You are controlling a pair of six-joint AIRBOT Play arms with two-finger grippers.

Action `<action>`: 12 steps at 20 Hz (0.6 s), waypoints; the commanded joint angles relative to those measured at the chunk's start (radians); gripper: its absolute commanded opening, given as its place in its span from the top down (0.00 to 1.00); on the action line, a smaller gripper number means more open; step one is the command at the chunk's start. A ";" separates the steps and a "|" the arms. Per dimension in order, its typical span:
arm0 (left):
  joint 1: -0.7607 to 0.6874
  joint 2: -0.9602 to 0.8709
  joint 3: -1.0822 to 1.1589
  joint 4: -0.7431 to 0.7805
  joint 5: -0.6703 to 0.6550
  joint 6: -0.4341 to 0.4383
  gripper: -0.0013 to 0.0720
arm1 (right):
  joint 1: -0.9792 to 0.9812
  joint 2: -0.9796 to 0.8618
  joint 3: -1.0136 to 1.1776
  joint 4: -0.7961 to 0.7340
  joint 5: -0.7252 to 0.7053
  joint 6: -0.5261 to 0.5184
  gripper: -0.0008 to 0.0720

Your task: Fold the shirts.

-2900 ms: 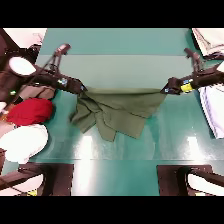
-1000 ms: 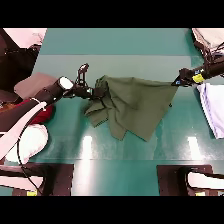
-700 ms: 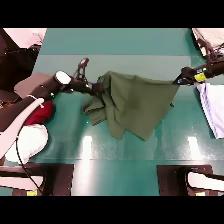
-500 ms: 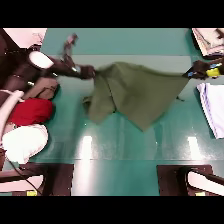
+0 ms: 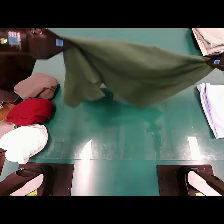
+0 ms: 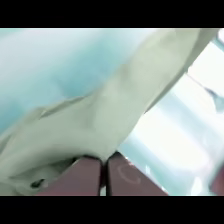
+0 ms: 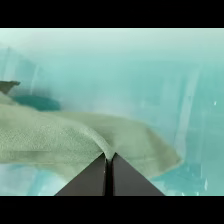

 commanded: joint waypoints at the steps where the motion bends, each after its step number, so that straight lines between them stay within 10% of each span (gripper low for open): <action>1: 0.003 0.025 0.006 0.056 -0.156 0.004 0.95 | -0.006 0.005 0.000 -0.006 0.113 0.001 0.96; 5: 0.003 0.001 -0.116 0.085 -0.113 -0.003 0.95 | -0.001 -0.128 -0.013 -0.004 0.189 0.019 0.97; 10: 0.003 -0.064 -0.396 0.084 0.003 -0.003 0.95 | 0.009 -0.336 -0.098 0.003 -0.106 0.019 0.93; 12: 0.003 -0.093 -0.459 0.085 0.034 -0.003 0.95 | -0.001 -0.402 -0.085 0.002 -0.127 0.019 0.32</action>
